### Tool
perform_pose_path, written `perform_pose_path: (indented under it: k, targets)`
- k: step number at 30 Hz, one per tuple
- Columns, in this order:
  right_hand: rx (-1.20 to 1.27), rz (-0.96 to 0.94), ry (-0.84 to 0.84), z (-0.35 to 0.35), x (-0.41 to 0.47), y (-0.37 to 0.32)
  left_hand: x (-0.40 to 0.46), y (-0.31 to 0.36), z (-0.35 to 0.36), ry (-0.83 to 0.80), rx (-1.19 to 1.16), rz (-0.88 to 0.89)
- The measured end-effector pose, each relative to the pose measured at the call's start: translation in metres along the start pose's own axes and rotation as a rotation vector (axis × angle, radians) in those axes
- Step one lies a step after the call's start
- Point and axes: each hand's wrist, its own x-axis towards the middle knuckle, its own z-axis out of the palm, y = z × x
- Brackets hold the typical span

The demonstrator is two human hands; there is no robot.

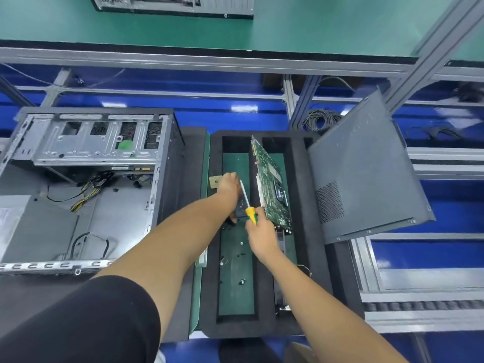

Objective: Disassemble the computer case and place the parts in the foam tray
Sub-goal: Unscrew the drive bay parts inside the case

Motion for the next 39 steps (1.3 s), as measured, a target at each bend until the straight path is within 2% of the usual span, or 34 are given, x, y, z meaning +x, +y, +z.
perform_pose_path:
  k: [4,11,17,20,25,32,37,39]
  targets:
    - [0.100,0.022,-0.002,0.003,0.001,0.004,0.002,0.002,0.001,0.016,0.088,0.029]
    - [0.104,0.013,0.022,0.004,-0.001,0.008,-0.006,0.006,0.009,0.070,0.152,0.073]
    - [-0.147,0.047,0.140,-0.004,-0.014,0.017,-0.029,0.034,0.017,0.053,0.155,0.124]
    - [-0.187,0.109,0.120,-0.006,-0.023,0.019,-0.040,0.052,0.027,0.055,0.166,0.150]
    - [-0.298,0.122,0.032,-0.005,-0.033,0.022,-0.063,0.070,0.032,0.087,0.045,0.128]
    - [-0.251,0.082,-0.070,0.000,-0.038,0.019,-0.069,0.074,0.036,0.114,-0.258,0.012]
    - [-0.223,0.087,-0.020,0.004,-0.040,0.026,-0.060,0.050,0.024,0.059,-0.231,0.050]
    - [-0.140,0.090,-0.076,0.006,-0.043,0.028,-0.059,0.039,0.024,0.041,-0.163,0.063]
